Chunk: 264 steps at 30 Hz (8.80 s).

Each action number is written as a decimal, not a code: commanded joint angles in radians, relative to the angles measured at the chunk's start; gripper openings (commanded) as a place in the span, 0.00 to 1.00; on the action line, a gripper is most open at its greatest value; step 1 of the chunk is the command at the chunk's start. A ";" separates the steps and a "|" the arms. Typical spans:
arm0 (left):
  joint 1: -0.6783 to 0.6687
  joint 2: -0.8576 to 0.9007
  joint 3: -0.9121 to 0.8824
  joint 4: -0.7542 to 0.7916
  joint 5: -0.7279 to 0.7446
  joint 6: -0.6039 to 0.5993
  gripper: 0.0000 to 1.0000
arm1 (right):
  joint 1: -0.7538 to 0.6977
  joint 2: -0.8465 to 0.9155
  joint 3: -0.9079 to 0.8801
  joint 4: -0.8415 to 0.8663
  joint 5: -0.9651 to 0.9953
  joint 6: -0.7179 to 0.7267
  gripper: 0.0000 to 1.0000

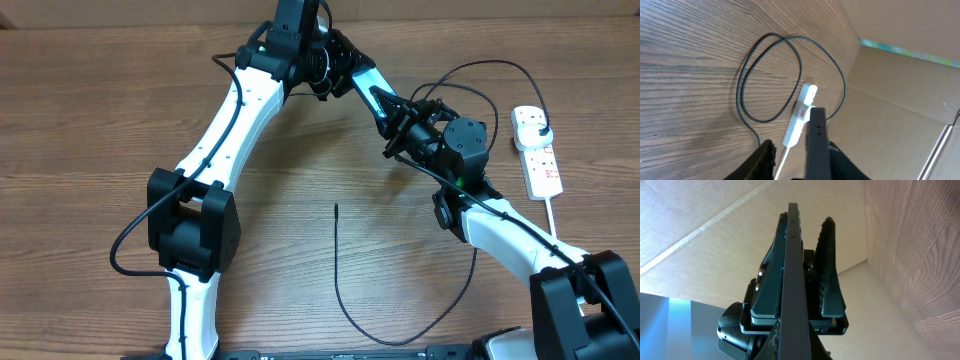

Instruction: Plug charger to phone and switch on socket

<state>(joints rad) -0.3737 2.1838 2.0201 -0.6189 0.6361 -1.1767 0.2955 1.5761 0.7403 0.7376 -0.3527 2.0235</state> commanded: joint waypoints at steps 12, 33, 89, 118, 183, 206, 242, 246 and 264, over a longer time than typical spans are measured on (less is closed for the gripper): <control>-0.007 0.016 -0.005 0.002 0.039 -0.089 0.30 | 0.005 -0.010 0.019 0.020 -0.007 0.138 0.04; -0.010 0.016 -0.005 -0.005 0.049 -0.132 0.16 | 0.005 -0.010 0.019 0.019 -0.007 0.138 0.04; 0.085 0.016 -0.005 0.004 0.092 0.062 0.04 | -0.005 -0.010 0.018 -0.013 -0.067 0.036 1.00; 0.431 0.016 -0.005 -0.171 0.698 0.886 0.04 | -0.039 -0.010 0.312 -0.819 -0.354 -1.245 1.00; 0.405 0.016 -0.005 -0.193 0.610 0.885 0.04 | 0.412 0.427 0.612 -1.670 0.375 -1.473 0.52; 0.406 0.016 -0.005 -0.193 0.611 0.884 0.04 | 0.411 0.429 0.618 -1.671 0.372 -1.467 0.04; 0.477 0.015 -0.004 0.212 0.847 0.475 0.04 | 0.075 0.429 0.660 -0.913 -1.008 -1.592 0.04; 0.477 0.015 -0.004 0.389 0.808 0.312 0.04 | 0.075 0.429 0.660 -0.785 -1.012 -1.476 0.04; 0.404 0.015 -0.004 0.762 0.639 -0.015 0.04 | 0.075 0.429 0.660 -0.333 -0.961 -1.089 0.04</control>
<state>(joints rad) 0.0486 2.2036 2.0037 0.1154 1.3006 -1.1545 0.3691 1.9976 1.3785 0.3782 -1.3384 0.8364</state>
